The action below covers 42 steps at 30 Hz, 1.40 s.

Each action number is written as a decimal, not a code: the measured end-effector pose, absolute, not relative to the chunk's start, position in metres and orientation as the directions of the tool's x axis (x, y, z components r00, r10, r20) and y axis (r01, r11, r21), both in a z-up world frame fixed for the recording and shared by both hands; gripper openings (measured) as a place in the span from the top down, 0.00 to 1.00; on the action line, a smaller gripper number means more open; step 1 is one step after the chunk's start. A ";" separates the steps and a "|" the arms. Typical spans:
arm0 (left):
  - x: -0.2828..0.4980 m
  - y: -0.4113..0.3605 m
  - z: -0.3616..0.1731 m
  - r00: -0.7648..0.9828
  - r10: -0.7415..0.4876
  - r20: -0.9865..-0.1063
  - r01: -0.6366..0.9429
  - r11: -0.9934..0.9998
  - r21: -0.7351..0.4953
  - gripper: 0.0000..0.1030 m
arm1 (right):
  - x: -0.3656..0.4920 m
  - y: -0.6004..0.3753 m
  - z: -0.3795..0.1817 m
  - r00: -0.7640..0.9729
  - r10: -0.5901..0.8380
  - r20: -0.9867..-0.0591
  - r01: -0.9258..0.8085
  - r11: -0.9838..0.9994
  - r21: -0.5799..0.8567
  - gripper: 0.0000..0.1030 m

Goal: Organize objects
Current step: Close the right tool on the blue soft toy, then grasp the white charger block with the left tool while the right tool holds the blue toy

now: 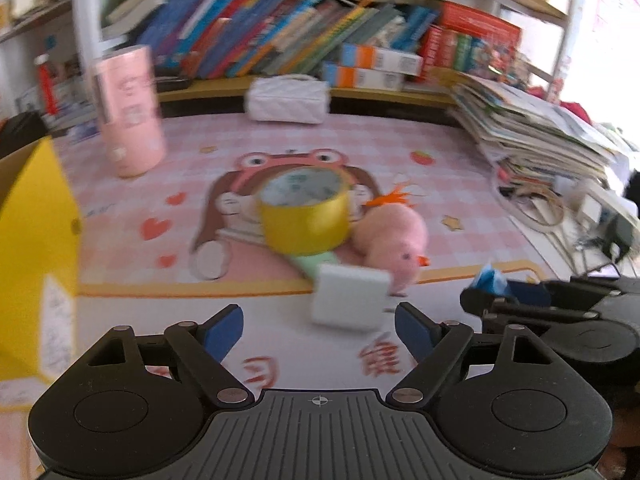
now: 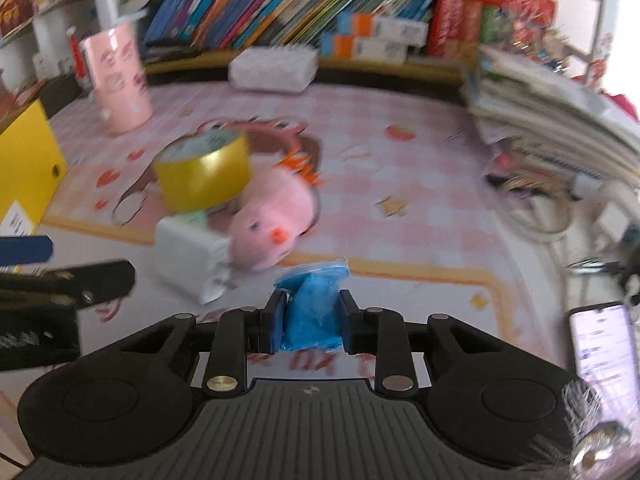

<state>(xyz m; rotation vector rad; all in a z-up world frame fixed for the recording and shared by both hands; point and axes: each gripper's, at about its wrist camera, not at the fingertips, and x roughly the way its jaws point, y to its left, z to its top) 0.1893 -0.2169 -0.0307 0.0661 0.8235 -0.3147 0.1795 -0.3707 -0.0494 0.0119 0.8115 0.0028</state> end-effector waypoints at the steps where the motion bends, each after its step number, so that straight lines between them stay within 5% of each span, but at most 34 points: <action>1: 0.192 -0.223 -0.033 0.630 -0.254 -0.734 0.316 0.947 -0.056 0.19 | 0.178 -0.375 -0.048 0.696 0.003 -0.718 0.010 1.000 0.013 0.76; 8: 0.213 -0.252 -0.051 0.592 -0.237 -0.770 0.357 0.934 -0.013 0.22 | 0.172 -0.396 -0.040 0.731 -0.035 -0.681 0.049 0.999 0.002 0.76; 13: 0.224 -0.256 -0.062 0.556 -0.224 -0.800 0.356 0.934 -0.014 0.36 | 0.173 -0.403 -0.043 0.721 -0.038 -0.692 0.058 0.998 0.005 0.76; 42: 0.168 -0.152 -0.025 0.644 -0.253 -0.722 0.173 0.967 -0.185 0.38 | 0.166 -0.322 -0.042 0.682 0.114 -0.722 -0.122 0.992 0.042 0.76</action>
